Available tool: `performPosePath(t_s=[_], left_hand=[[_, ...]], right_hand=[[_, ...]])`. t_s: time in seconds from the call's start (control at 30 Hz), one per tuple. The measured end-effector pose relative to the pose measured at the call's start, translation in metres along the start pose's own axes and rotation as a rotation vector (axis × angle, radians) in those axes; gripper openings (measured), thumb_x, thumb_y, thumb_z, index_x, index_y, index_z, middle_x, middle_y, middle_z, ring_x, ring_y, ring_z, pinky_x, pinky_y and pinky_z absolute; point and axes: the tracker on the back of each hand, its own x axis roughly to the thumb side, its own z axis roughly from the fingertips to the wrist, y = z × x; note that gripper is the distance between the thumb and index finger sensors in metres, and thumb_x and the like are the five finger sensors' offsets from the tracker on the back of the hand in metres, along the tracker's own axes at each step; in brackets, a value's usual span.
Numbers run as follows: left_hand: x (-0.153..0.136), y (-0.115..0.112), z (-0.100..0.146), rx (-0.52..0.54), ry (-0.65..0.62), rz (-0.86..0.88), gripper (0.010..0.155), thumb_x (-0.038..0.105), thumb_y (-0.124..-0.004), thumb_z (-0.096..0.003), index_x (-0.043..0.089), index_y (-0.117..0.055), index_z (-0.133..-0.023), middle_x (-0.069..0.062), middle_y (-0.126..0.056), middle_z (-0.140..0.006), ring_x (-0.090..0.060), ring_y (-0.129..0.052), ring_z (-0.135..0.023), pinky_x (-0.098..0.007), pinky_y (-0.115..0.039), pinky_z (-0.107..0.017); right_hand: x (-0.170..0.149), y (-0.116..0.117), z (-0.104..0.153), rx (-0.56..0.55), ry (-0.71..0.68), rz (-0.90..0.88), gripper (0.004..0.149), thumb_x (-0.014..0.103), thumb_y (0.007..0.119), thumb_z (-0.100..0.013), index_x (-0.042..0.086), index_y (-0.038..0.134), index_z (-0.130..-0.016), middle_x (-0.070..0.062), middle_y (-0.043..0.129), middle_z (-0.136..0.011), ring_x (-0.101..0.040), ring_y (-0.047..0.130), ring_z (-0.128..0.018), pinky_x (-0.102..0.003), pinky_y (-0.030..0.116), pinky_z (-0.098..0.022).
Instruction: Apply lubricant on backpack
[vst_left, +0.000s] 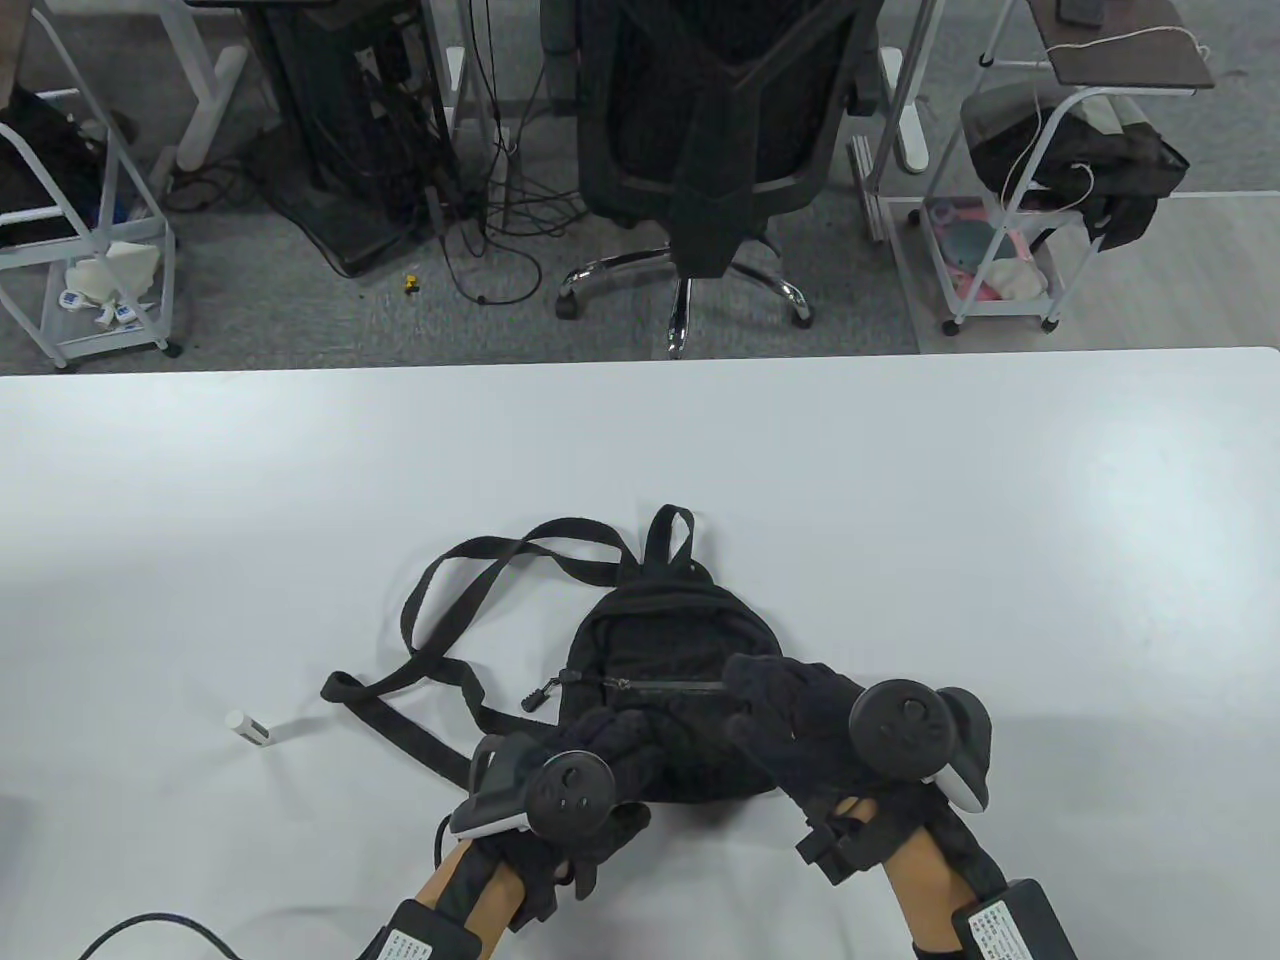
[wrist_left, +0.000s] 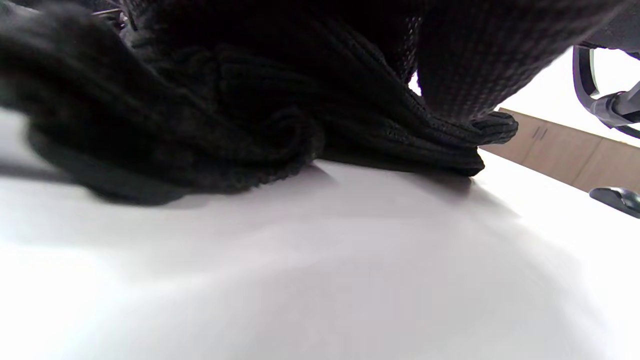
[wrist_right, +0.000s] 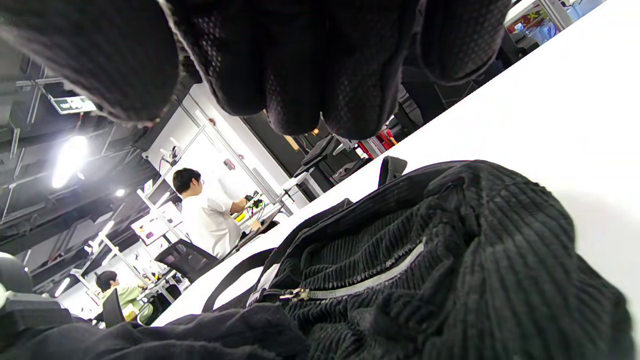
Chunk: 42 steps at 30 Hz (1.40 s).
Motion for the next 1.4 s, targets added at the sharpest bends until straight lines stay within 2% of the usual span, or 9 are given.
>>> performPosePath(t_s=[0.2, 0.47, 0.57, 0.73, 0.87, 1.03, 1.1, 1.3, 1.4], left_hand=[[-0.01, -0.003, 0.004, -0.032, 0.019, 0.107, 0.061, 0.049, -0.084, -0.0475, 0.021, -0.078, -0.101, -0.007, -0.058, -0.114, -0.037, -0.061, -0.105, -0.057, -0.057, -0.072], [-0.013, -0.005, 0.004, -0.03, 0.03, 0.129, 0.061, 0.049, -0.085, -0.0467, 0.023, -0.077, -0.101, -0.005, -0.057, -0.115, -0.035, -0.059, -0.106, -0.055, -0.055, -0.074], [-0.014, -0.005, 0.003, -0.034, 0.031, 0.137, 0.059, 0.047, -0.085, -0.0465, 0.024, -0.077, -0.101, -0.003, -0.057, -0.114, -0.033, -0.059, -0.106, -0.054, -0.055, -0.074], [-0.015, -0.005, 0.003, -0.054, 0.018, 0.132, 0.059, 0.045, -0.086, -0.0463, 0.025, -0.076, -0.1, -0.002, -0.057, -0.114, -0.032, -0.058, -0.106, -0.054, -0.055, -0.075], [-0.012, -0.005, 0.003, -0.058, 0.009, 0.078, 0.058, 0.043, -0.087, -0.0458, 0.025, -0.077, -0.1, -0.001, -0.058, -0.114, -0.032, -0.059, -0.106, -0.054, -0.056, -0.074], [-0.011, -0.005, 0.004, -0.064, 0.002, 0.073, 0.058, 0.042, -0.087, -0.0458, 0.025, -0.076, -0.1, -0.002, -0.057, -0.114, -0.031, -0.059, -0.106, -0.053, -0.056, -0.074], [-0.01, -0.005, 0.003, -0.075, -0.003, 0.068, 0.058, 0.042, -0.087, -0.0457, 0.025, -0.077, -0.1, -0.002, -0.057, -0.114, -0.032, -0.059, -0.106, -0.054, -0.056, -0.074], [-0.003, -0.002, 0.001, -0.136, -0.003, 0.01, 0.061, 0.044, -0.086, -0.0464, 0.024, -0.075, -0.102, -0.005, -0.055, -0.115, -0.034, -0.058, -0.106, -0.055, -0.056, -0.074], [-0.005, -0.002, 0.001, -0.136, -0.002, 0.035, 0.06, 0.044, -0.086, -0.0466, 0.024, -0.075, -0.102, -0.005, -0.055, -0.115, -0.034, -0.057, -0.107, -0.055, -0.056, -0.074]], right_hand=[[0.025, 0.017, -0.024, 0.094, -0.015, 0.084, 0.058, 0.059, 0.085, -0.047, 0.036, 0.074, -0.099, 0.002, 0.08, -0.101, -0.03, 0.091, -0.091, -0.059, 0.066, -0.07], [0.066, 0.068, -0.08, 0.381, 0.1, 0.234, 0.056, 0.056, 0.086, -0.049, 0.04, 0.072, -0.101, 0.004, 0.07, -0.109, -0.029, 0.081, -0.101, -0.059, 0.061, -0.075], [0.079, 0.088, -0.1, 0.431, 0.147, 0.274, 0.053, 0.053, 0.088, -0.05, 0.043, 0.074, -0.1, 0.006, 0.069, -0.11, -0.027, 0.08, -0.102, -0.058, 0.061, -0.075], [0.085, 0.11, -0.131, 0.505, 0.216, 0.423, 0.046, 0.043, 0.094, -0.051, 0.047, 0.078, -0.095, 0.014, 0.078, -0.101, -0.02, 0.088, -0.092, -0.054, 0.061, -0.077], [0.078, 0.126, -0.148, 0.575, 0.259, 0.453, 0.05, 0.042, 0.098, -0.049, 0.05, 0.078, -0.095, 0.015, 0.08, -0.098, -0.02, 0.089, -0.087, -0.054, 0.06, -0.078], [0.079, 0.139, -0.158, 0.667, 0.333, 0.539, 0.063, 0.045, 0.1, -0.047, 0.056, 0.069, -0.1, 0.014, 0.081, -0.094, -0.02, 0.089, -0.078, -0.055, 0.058, -0.078], [0.081, 0.144, -0.159, 0.675, 0.334, 0.604, 0.063, 0.045, 0.1, -0.047, 0.056, 0.069, -0.1, 0.013, 0.083, -0.091, -0.02, 0.09, -0.074, -0.055, 0.059, -0.078], [0.075, 0.154, -0.158, 0.68, 0.283, 0.58, 0.051, 0.042, 0.099, -0.048, 0.054, 0.08, -0.093, 0.012, 0.085, -0.087, -0.02, 0.091, -0.069, -0.055, 0.06, -0.077], [0.068, 0.153, -0.157, 0.649, 0.273, 0.529, 0.047, 0.038, 0.098, -0.049, 0.052, 0.084, -0.091, 0.014, 0.084, -0.087, -0.018, 0.087, -0.075, -0.057, 0.052, -0.082]])
